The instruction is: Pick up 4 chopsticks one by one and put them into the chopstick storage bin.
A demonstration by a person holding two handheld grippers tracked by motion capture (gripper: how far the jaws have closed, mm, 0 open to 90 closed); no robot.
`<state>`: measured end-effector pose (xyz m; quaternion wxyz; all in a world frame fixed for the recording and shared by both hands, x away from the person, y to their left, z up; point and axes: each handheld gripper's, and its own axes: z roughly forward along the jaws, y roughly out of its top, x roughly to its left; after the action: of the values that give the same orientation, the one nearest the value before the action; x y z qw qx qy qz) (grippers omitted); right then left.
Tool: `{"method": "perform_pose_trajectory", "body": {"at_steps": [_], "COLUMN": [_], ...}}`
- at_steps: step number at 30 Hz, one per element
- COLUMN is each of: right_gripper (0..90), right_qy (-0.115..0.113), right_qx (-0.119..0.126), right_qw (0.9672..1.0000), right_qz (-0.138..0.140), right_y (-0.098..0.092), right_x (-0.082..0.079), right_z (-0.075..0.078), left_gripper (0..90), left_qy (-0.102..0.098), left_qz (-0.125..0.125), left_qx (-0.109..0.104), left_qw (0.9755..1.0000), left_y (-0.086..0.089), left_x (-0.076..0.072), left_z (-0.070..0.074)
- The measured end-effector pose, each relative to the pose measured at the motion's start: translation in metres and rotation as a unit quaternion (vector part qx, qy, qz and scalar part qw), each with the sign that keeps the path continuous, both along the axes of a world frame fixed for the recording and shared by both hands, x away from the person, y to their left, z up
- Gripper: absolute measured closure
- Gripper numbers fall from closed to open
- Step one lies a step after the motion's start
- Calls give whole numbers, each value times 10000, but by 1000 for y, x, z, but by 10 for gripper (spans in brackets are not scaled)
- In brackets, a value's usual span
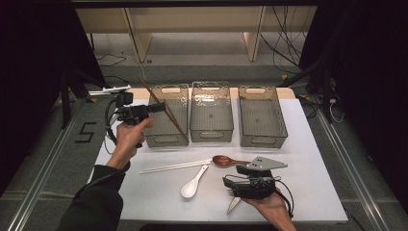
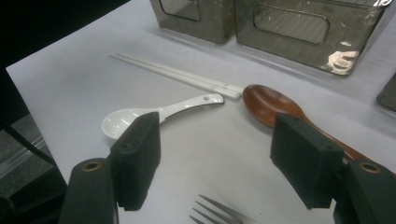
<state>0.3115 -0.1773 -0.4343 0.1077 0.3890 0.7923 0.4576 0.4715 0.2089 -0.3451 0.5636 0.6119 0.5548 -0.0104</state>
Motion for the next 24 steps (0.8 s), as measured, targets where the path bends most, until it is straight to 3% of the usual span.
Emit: {"method": "perform_pose_trajectory", "body": {"at_steps": [1, 5, 12, 18, 24], "right_gripper": [336, 323, 324, 324, 324], "right_qy": [-2, -7, -51, -50, -40], "right_qx": [0, -3, 24, 40, 43], "right_qw": [10000, 10000, 10000, 10000, 10000], "right_qz": [5, 15, -8, -11, -22], "right_y": [0, 0, -1, -3, -3], "right_x": [0, 0, -1, 0, -1], "right_z": [0, 0, 0, 0, 0], "left_gripper": [844, 843, 843, 842, 841], "left_qy": [-15, 50, 159, 208, 394], "left_qz": [40, 221, 486, 545, 533], "left_qx": [117, 259, 215, 315, 491], "left_qw": [9999, 9994, 9985, 9978, 9966], "left_y": [0, 3, 11, 10, 3], "left_x": [3, 17, 37, 46, 54], "left_z": [1, 2, 0, 2, -11]}}
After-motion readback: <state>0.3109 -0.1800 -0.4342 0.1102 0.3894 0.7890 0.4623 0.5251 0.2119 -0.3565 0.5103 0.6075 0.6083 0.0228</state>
